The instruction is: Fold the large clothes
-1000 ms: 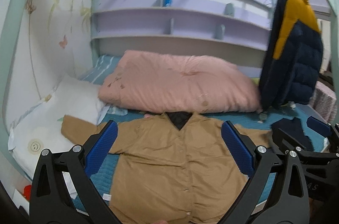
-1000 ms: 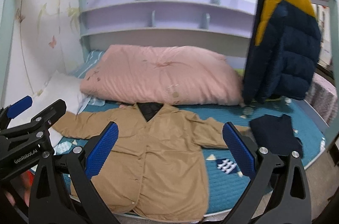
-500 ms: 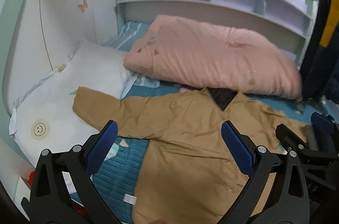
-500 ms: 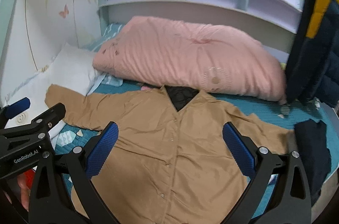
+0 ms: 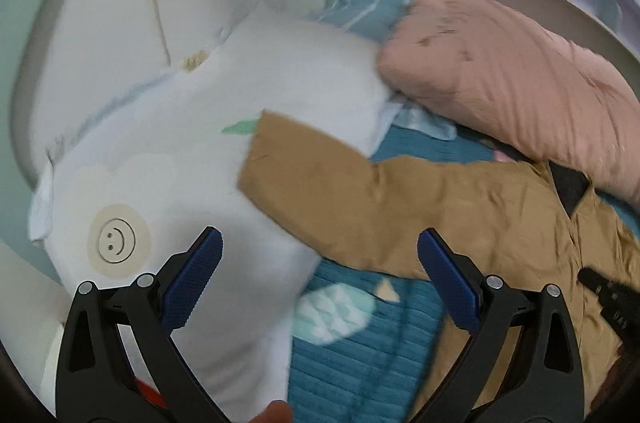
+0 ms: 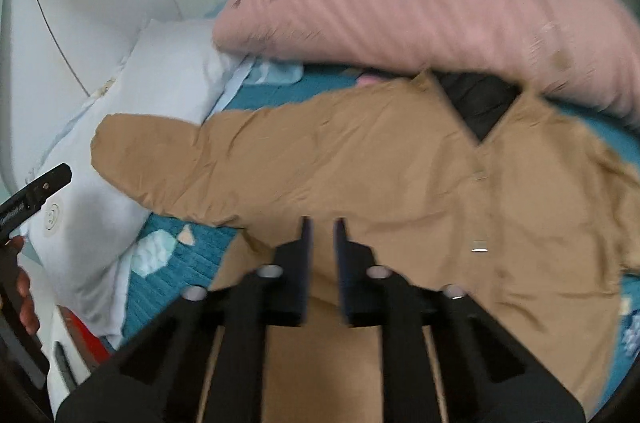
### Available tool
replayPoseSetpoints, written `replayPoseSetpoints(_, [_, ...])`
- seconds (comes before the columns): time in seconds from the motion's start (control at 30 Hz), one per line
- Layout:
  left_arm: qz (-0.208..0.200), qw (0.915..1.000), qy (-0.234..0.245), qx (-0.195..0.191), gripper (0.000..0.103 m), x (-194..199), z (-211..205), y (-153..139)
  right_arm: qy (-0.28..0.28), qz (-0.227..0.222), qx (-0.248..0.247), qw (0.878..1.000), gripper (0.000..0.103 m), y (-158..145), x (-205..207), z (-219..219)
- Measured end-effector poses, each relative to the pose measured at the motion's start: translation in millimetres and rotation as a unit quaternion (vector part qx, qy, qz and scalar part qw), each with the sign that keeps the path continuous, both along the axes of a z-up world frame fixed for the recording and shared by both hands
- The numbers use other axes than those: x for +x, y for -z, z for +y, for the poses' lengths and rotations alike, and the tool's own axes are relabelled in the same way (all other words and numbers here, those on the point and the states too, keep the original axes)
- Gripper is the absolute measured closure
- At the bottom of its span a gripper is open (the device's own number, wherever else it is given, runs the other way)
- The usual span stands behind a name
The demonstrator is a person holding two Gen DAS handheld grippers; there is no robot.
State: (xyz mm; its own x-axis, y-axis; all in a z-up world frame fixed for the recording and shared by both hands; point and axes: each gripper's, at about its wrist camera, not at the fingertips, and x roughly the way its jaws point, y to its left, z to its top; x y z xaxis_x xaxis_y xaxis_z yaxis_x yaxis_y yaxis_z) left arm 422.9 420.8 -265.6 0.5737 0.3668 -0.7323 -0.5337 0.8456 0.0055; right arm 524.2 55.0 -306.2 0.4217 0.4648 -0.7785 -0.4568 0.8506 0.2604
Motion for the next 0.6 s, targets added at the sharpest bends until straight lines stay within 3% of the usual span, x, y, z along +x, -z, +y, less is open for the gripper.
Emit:
replayPoseSetpoints(0.23, [-0.010, 0.9925, -0.055, -0.109, 0.005, 8.5, 69.2, 27.0, -0.030, 0.022, 0.012, 0.999, 0.099, 27.1, 14.4, 37.7])
replayPoseSetpoints(0.43, [-0.011, 0.9878, -0.075, -0.136, 0.007, 32.0, 93.7, 47.2, -0.033, 0.041, 0.027, 0.998, 0.096, 46.0, 24.5, 49.1])
replayPoseSetpoints(0.47, [-0.002, 0.9879, -0.078, -0.134, 0.010, 35.7, 94.2, 48.8, -0.035, 0.043, 0.029, 0.998, 0.096, 48.6, 25.6, 51.8])
replayPoseSetpoints(0.5, [-0.002, 0.9873, -0.075, -0.140, 0.031, 38.0, 93.7, 49.3, -0.035, 0.046, 0.032, 0.998, 0.096, 49.9, 26.8, 53.1])
replayPoseSetpoints(0.57, [0.002, 0.9856, -0.062, -0.157, 0.050, 44.8, 91.7, 51.6, -0.039, 0.054, 0.038, 0.997, 0.098, 56.2, 29.9, 58.4])
replayPoseSetpoints(0.6, [0.011, 0.9868, -0.061, -0.150, 0.069, 48.8, 89.9, 52.9, -0.039, 0.057, 0.041, 0.997, 0.099, 58.3, 31.8, 60.5])
